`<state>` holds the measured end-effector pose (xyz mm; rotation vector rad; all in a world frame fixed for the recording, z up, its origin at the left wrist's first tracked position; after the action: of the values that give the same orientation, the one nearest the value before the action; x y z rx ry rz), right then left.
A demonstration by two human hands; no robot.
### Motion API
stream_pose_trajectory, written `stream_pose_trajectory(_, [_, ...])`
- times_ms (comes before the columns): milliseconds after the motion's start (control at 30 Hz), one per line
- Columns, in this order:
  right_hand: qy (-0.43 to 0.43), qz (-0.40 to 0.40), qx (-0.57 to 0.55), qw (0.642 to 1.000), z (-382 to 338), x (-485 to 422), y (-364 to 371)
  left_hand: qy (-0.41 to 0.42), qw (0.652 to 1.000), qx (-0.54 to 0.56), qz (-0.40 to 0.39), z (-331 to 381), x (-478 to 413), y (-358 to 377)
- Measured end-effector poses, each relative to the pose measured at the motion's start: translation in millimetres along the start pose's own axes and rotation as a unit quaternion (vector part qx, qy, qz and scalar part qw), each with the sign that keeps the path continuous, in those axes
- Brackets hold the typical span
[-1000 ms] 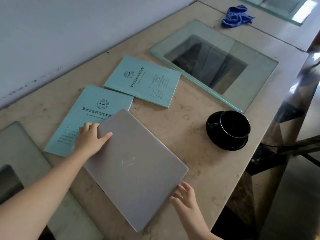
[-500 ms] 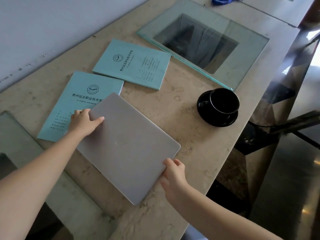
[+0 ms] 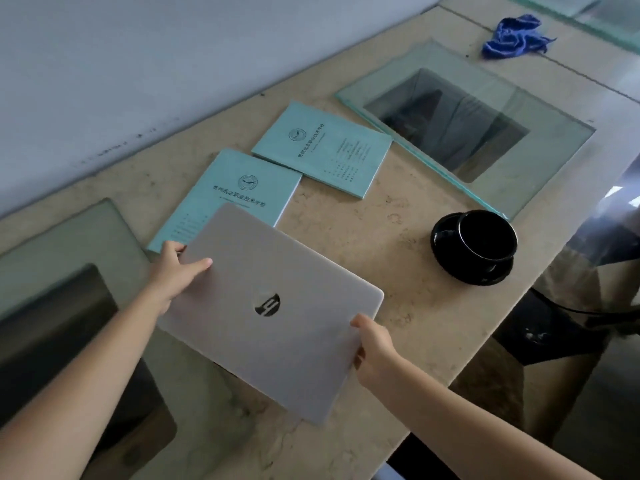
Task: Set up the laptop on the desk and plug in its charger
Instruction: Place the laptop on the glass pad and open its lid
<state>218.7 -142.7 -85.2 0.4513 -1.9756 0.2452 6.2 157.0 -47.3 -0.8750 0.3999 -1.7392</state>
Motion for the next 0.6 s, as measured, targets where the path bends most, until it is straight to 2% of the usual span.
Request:
stream_pose_trajectory(267, [-0.093,-0.068,0.163,0.98,-4.6,16.3,69.7,-0.105,0.982,0.07,0.139,-91.7,86.3,-88.9])
stream_pose_trajectory(400, [-0.125,-0.093,0.247,0.956,14.1,24.9,124.8,-0.149,0.964,0.104,0.195,-146.3,120.7,-131.2])
stream_pose_trajectory(600, [-0.145,-0.128,0.301,0.934,57.9,54.3,202.1,-0.204,0.933,0.159,0.25,-228.5,155.5,-185.0])
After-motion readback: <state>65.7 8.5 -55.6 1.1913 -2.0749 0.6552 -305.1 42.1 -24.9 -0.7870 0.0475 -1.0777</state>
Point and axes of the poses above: each hand's wrist, its own x-axis away from the middle knuckle, its own y-axis out of the palm, z = x × y, the point moved 7 cm from there along -x, towards the middle knuckle, and after that the axes turned 3 degrees about -x, right-handed, at the moved point
